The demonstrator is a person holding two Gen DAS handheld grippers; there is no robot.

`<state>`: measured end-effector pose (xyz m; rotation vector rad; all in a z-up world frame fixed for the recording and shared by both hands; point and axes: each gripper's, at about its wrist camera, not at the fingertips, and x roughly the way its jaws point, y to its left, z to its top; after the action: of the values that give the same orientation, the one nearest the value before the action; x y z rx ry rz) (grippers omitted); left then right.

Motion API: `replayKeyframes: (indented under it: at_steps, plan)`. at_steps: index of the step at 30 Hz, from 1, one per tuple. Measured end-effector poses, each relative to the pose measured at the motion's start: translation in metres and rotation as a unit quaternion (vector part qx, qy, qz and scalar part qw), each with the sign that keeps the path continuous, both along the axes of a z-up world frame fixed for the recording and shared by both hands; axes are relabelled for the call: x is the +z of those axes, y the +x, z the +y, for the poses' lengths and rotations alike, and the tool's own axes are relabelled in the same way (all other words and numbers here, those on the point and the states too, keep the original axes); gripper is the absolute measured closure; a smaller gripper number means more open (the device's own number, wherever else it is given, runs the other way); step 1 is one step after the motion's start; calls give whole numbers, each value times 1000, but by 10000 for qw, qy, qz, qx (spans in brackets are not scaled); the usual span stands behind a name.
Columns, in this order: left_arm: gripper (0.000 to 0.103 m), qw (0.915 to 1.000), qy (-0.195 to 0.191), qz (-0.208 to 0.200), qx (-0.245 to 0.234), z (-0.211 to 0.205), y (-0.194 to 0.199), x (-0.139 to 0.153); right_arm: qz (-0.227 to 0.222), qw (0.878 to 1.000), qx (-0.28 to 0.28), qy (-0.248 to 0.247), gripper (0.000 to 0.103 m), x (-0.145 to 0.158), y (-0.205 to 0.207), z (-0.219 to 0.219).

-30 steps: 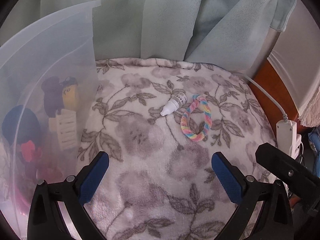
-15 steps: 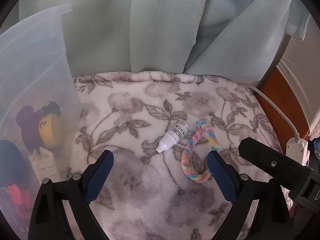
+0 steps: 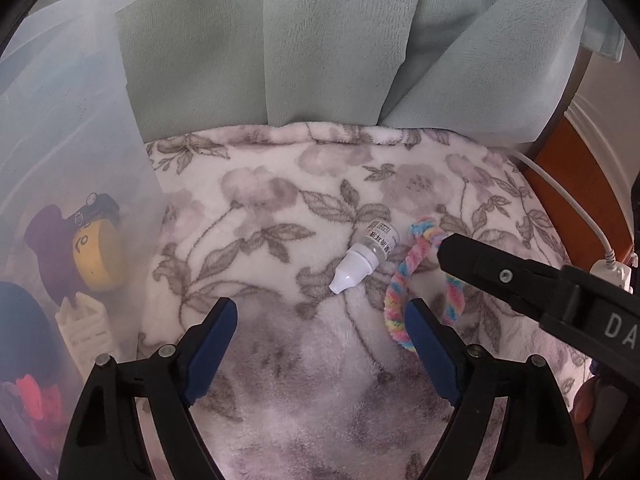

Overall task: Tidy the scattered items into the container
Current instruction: 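Close the left tool on the white dropper bottle while the right tool grasps the rainbow ring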

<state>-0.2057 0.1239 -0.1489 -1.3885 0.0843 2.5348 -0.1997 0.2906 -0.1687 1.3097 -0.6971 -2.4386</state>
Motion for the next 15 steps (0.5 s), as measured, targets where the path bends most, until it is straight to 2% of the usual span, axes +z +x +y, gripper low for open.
replayKeyframes:
  at_steps: [3, 4, 5, 8, 15]
  plan:
    - [16, 9999, -93, -25, 49, -2, -1, -3, -170, 9998, -25, 69, 76, -8, -4, -4]
    - [16, 9999, -76, -71, 57, -4, -2, -5, -205, 9998, -66, 41, 85, -10, -4, -3]
    - [16, 9999, -45, -116, 67, -6, -3, -6, -201, 9997, -118, 21, 90, -11, -3, -1]
    - [16, 9999, 9, -106, 57, -7, -5, -7, -71, 9995, -301, 56, 93, -7, 1, 6]
    - [17, 9997, -117, 44, -223, 14, -12, -9, -47, 9973, -721, 88, 94, -4, 4, 31]
